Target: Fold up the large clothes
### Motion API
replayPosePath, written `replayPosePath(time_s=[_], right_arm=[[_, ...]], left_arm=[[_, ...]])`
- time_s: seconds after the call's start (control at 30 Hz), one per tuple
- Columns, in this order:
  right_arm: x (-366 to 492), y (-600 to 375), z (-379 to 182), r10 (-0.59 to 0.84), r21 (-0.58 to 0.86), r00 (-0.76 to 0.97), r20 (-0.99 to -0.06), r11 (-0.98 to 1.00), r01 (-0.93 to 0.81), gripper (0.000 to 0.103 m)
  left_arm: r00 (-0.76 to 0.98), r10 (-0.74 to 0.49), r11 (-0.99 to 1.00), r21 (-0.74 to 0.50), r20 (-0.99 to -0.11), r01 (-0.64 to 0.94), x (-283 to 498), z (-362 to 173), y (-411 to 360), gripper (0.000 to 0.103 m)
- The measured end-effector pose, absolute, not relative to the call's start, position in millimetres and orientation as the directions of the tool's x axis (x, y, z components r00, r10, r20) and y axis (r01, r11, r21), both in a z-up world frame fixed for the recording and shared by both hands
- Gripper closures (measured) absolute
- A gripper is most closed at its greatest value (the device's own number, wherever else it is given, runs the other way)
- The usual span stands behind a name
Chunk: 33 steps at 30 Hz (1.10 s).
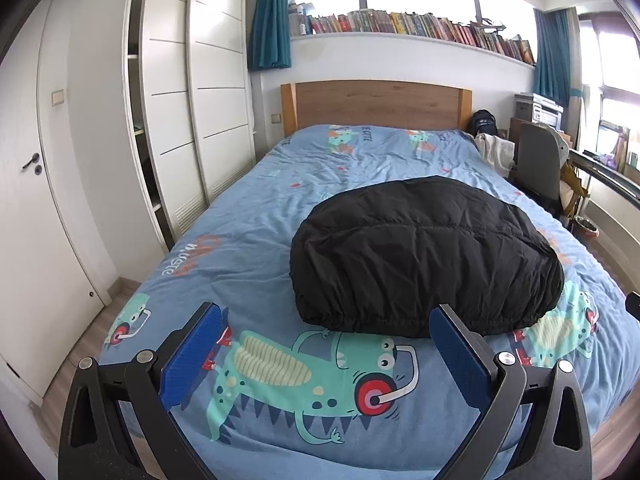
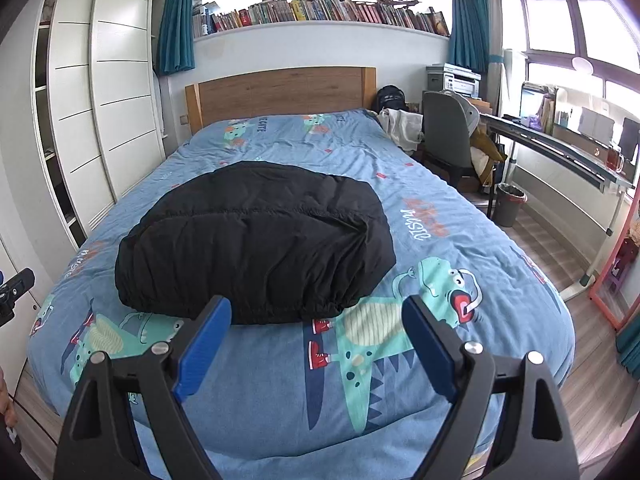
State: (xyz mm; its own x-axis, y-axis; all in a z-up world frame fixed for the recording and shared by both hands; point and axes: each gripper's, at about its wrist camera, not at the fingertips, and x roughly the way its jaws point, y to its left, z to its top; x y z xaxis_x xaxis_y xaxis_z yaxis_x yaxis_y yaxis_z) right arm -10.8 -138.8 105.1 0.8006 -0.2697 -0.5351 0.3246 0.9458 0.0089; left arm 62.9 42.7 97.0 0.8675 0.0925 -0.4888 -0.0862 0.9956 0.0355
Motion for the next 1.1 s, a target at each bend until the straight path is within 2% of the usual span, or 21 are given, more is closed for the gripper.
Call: replayPosePath(time_s=[1.1], right_arm=[[-12.4, -140.7, 83.7, -0.280, 0.013, 0.776, -0.566, 0.937, 0.348, 0.016]], left_arm=[[0.860, 0.068, 0.998, 0.038, -0.505, -0.056, 58.3, 93.1, 33.5, 0.001]])
